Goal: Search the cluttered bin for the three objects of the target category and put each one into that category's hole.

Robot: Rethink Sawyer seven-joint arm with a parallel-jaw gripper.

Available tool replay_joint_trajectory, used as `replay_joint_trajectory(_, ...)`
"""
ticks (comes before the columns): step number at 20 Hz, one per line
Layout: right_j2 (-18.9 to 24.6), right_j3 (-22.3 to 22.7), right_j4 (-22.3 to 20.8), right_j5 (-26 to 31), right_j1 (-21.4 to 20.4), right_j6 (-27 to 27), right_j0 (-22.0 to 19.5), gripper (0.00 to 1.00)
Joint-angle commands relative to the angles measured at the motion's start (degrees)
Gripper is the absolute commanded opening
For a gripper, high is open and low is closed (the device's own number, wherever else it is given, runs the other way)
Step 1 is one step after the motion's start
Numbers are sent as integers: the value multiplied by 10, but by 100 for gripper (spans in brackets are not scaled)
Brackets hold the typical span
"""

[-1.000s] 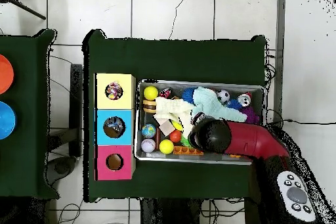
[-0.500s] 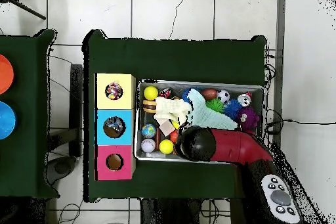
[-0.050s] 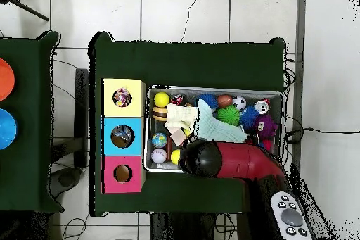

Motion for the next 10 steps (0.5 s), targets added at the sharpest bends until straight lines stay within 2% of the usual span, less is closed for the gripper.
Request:
replay_joint_trajectory(1, 22, -25, 1, 2, 36, 12, 7, 0)
replay_joint_trajectory(7, 22, -74, -3, 3, 65, 8, 14, 0)
replay_joint_trajectory(10, 37, -72, 12, 26, 62, -5, 6, 0)
